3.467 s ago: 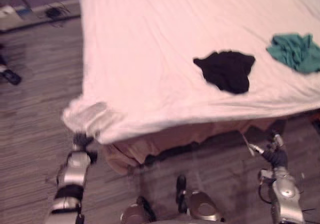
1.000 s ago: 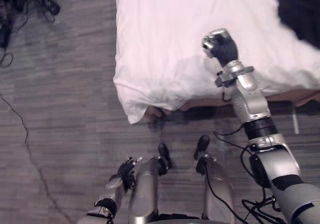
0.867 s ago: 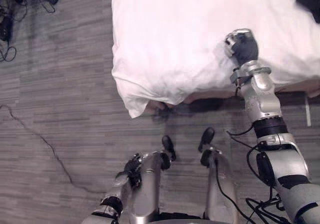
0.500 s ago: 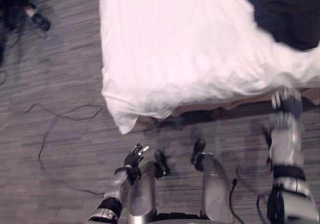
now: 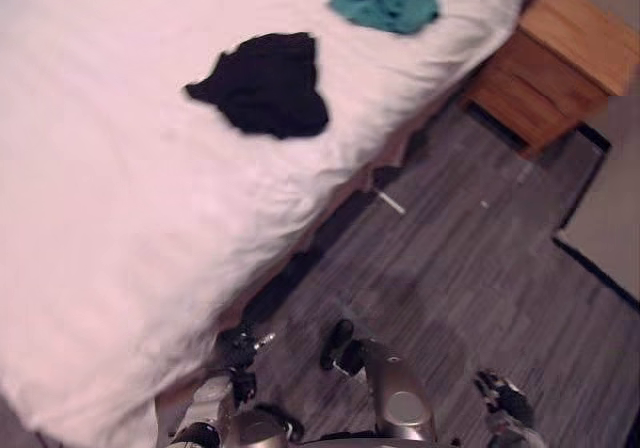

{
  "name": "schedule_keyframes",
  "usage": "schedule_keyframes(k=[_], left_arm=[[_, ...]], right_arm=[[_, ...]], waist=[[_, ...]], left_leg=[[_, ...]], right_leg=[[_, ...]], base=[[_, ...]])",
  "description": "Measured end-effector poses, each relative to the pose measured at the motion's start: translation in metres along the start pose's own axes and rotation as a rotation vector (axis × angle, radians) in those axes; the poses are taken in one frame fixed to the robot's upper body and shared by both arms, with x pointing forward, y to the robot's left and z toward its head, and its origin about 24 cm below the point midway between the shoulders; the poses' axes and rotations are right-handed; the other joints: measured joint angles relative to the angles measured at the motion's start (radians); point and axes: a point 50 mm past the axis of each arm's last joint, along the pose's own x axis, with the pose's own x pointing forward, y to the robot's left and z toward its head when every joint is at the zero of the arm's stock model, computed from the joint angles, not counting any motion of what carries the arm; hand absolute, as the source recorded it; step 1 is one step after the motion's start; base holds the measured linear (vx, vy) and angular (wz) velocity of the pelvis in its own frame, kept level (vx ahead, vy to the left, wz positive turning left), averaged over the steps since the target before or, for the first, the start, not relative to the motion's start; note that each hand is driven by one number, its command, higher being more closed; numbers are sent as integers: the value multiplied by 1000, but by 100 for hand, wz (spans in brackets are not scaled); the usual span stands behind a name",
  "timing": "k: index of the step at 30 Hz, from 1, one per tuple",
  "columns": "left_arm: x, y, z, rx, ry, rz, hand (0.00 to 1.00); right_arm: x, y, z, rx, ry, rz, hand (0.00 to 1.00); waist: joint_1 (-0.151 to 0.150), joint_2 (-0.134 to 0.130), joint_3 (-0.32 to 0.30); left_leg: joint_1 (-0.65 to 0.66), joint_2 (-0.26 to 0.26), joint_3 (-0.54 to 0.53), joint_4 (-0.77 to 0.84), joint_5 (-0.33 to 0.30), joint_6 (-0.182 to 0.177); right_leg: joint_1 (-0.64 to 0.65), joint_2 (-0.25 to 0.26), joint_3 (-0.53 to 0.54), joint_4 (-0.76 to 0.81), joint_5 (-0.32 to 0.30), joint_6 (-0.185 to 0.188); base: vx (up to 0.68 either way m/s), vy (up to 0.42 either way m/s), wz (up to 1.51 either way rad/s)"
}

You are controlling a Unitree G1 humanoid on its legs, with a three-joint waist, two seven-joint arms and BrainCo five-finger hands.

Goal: Tidy the bed and pick cloth on bed and put in laundry

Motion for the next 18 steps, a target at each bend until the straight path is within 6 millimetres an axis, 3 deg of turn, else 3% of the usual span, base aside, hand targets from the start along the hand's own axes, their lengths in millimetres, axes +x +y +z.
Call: schedule_keyframes(k=[1, 2, 3, 4, 5, 6, 8, 9, 11, 12, 14, 15, 16, 17, 18], left_arm=[[-1, -3, -4, 5, 9, -7, 0], [-4, 1, -13, -5, 31, 8, 0], [-9, 0, -28, -24, 66, 13, 0], [-11, 0, -33, -39, 73, 20, 0], [-10, 5, -27, -53, 52, 31, 0], [-8, 8, -20, -41, 18, 32, 0], [-10, 10, -20, -48, 1, 38, 0], [-10, 8, -20, -57, -12, 28, 0], [-9, 3, -20, -54, -15, 17, 0], [-10, 0, -22, -56, -11, 14, 0], [-10, -4, -24, -42, 0, -2, 0], [-9, -4, -24, -24, 6, -8, 0], [-7, -7, -23, 33, 33, -58, 0], [-7, -7, -22, 63, 39, -77, 0], [-6, -10, -22, 105, 57, -101, 0]], right_arm=[[1, 6, -2, -35, 18, 35, 0], [3, 17, -7, -105, 48, 95, 0], [5, 29, -13, -181, 79, 152, 0], [8, 36, -16, -210, 98, 181, 0], [9, 42, -22, -235, 122, 203, 0], [10, 45, -24, -301, 139, 239, 0], [11, 52, -26, -358, 155, 285, 0], [13, 53, -24, -392, 152, 298, 0], [12, 52, -25, -427, 162, 304, 0], [10, 51, -30, -448, 186, 308, 0], [4, 49, -41, -464, 223, 316, 0], [3, 52, -45, -479, 242, 331, 0], [4, 57, -47, -480, 245, 344, 0], [4, 59, -47, -477, 244, 347, 0], [5, 60, -47, -469, 239, 344, 0]], waist=[[12, 7, -5], [31, 26, -22], [57, 37, -44], [66, 52, -51], [90, 52, -53], [108, 44, -57], [119, 33, -62], [121, 38, -66], [120, 53, -75], [129, 50, -96], [119, 13, -137], [118, -3, -155], [115, -23, -153], [111, -32, -148], [94, -32, -144]], left_leg=[[-26, 9, -78, 90, 49, 83], [-101, 12, -240, 228, 179, 222], [-233, -38, -467, 394, 187, 171], [-296, -82, -557, 457, 101, 123], [-376, -144, -642, 494, 21, 106], [-446, -207, -695, 421, -21, 96], [-497, -262, -747, 204, -29, 72], [-527, -288, -782, 0, -7, 36], [-538, -295, -781, -184, 34, -15], [-507, -312, -768, -198, 121, 12], [-508, -359, -763, -176, 60, 57], [-499, -379, -756, -180, 40, 75], [-442, -403, -743, -213, 24, 104], [-412, -413, -741, -226, 17, 114], [-351, -424, -742, -237, 1, 129]], right_leg=[[7, 24, 51, -2, -8, -2], [18, 70, 131, -35, -10, -9], [25, 122, 249, -78, -5, -28], [36, 142, 308, -89, -3, -36], [56, 159, 386, -100, -2, -39], [93, 167, 477, -116, 4, -26], [129, 166, 582, -132, 2, 7], [146, 164, 655, -143, -13, 31], [178, 162, 703, -152, -48, 48], [220, 141, 753, -160, -84, 68], [234, 98, 753, -157, -95, 88], [199, 85, 729, -73, -95, 95], [101, 55, 668, 179, -54, 195], [53, 40, 647, 296, -35, 235], [-21, 22, 607, 490, -38, 239]], base=[[274, -114, -197], [254, -32, -251], [272, 36, -263], [284, 144, -267], [307, 182, -247], [319, 171, -221], [338, 204, -189], [326, 246, -161], [421, 359, -115], [662, 517, -80], [527, 357, -22], [489, 248, -4], [468, 224, -11], [549, 233, 2], [373, 110, 17]])
